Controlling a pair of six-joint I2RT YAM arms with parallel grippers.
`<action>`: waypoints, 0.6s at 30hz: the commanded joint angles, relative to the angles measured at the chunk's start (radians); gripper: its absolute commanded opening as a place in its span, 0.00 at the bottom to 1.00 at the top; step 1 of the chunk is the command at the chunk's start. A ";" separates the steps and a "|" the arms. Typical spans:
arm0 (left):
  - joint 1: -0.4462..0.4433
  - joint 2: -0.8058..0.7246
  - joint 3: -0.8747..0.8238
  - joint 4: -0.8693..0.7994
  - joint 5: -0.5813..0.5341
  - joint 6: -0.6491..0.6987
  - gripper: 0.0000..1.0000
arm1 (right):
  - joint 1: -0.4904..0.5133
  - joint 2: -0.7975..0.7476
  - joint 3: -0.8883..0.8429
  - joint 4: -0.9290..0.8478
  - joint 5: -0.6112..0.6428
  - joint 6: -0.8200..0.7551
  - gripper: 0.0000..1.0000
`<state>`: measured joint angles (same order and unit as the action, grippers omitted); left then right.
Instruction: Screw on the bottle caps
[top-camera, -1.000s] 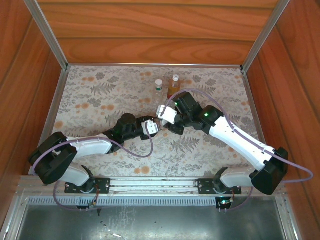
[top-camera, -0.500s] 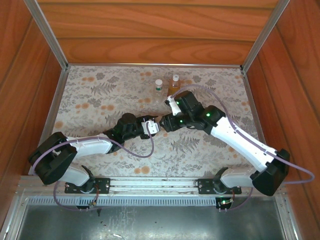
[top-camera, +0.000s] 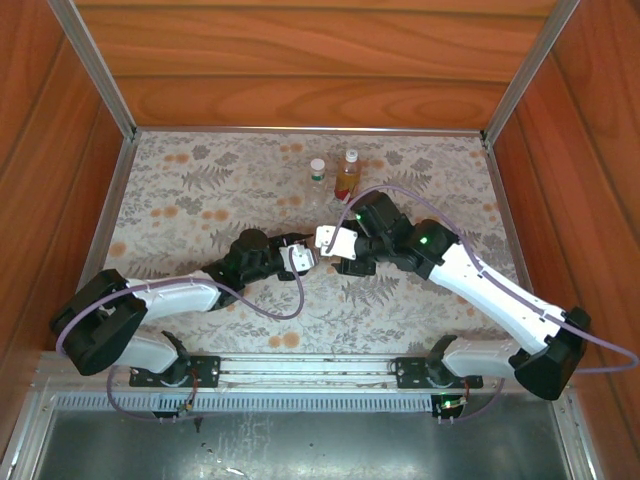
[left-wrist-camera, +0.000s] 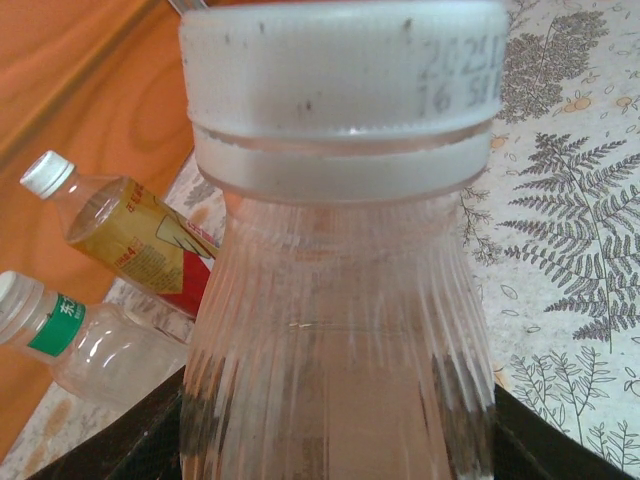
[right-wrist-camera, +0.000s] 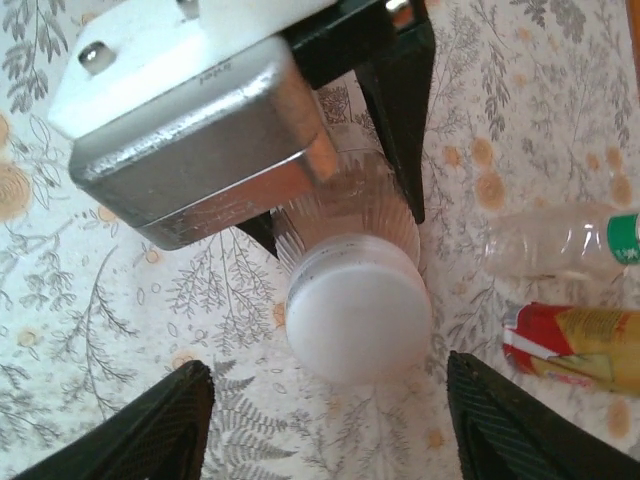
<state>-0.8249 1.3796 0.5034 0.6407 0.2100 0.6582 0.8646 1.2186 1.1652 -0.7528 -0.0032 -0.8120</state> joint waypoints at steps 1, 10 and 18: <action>-0.009 -0.022 -0.006 -0.008 0.010 0.018 0.54 | 0.008 0.027 0.008 0.033 -0.012 -0.158 0.61; -0.009 -0.030 -0.006 -0.013 0.020 0.018 0.54 | 0.009 0.071 0.013 0.061 -0.010 -0.152 0.49; -0.010 -0.024 -0.001 -0.015 0.015 0.016 0.54 | 0.009 0.053 0.007 0.070 -0.028 -0.014 0.22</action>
<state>-0.8249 1.3720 0.5034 0.6266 0.2115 0.6582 0.8646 1.2858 1.1652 -0.6964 -0.0040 -0.8890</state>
